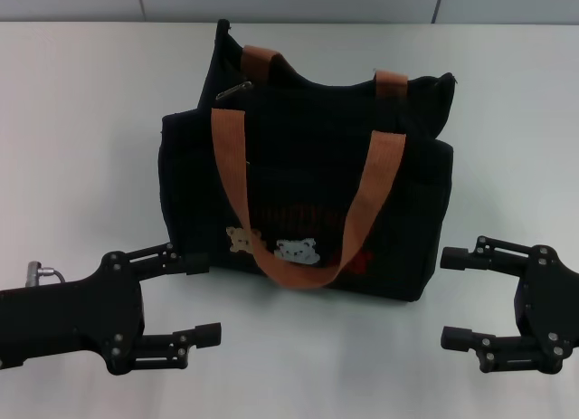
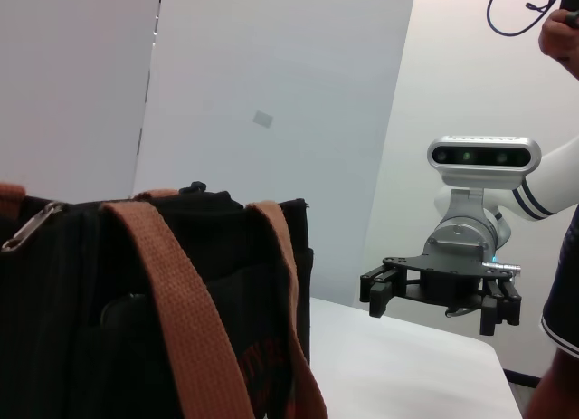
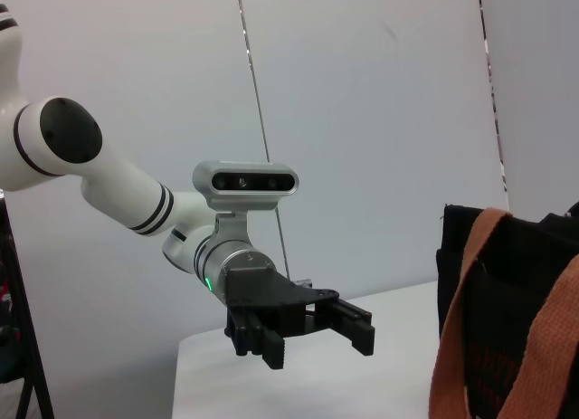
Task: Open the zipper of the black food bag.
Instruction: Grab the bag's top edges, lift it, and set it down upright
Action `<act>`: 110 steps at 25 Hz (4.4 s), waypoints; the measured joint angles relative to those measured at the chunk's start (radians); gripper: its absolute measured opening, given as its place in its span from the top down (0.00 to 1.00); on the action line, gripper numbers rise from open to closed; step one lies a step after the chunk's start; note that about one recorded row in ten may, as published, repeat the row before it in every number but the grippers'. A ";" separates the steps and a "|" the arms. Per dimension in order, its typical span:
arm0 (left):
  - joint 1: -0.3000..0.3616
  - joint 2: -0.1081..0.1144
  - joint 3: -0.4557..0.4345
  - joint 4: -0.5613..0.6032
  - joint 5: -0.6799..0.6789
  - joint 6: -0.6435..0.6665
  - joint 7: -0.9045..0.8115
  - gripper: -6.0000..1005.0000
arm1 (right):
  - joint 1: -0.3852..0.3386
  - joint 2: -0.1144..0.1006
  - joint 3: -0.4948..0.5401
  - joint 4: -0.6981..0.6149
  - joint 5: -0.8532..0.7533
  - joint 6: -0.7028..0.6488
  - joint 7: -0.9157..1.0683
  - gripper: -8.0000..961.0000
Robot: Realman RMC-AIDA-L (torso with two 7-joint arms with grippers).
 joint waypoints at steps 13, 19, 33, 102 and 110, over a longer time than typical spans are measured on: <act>0.012 0.006 -0.087 0.001 -0.027 -0.017 0.026 0.19 | 0.000 0.000 0.008 0.001 0.003 0.001 -0.001 0.13; 0.023 -0.004 -0.296 -0.011 -0.032 -0.173 0.050 0.19 | 0.000 0.000 0.003 0.009 0.004 0.017 -0.003 0.13; -0.054 -0.015 -0.302 -0.162 -0.033 -0.313 0.117 0.23 | 0.005 0.002 0.002 0.012 0.004 0.026 -0.003 0.13; -0.164 -0.025 -0.432 -0.503 -0.036 -0.132 1.542 0.91 | -0.103 0.009 -0.223 0.424 0.599 0.195 -0.298 0.13; -0.164 -0.025 -0.431 -0.503 -0.036 -0.144 1.546 0.91 | -0.158 0.010 -0.011 0.457 0.600 0.090 -0.335 0.13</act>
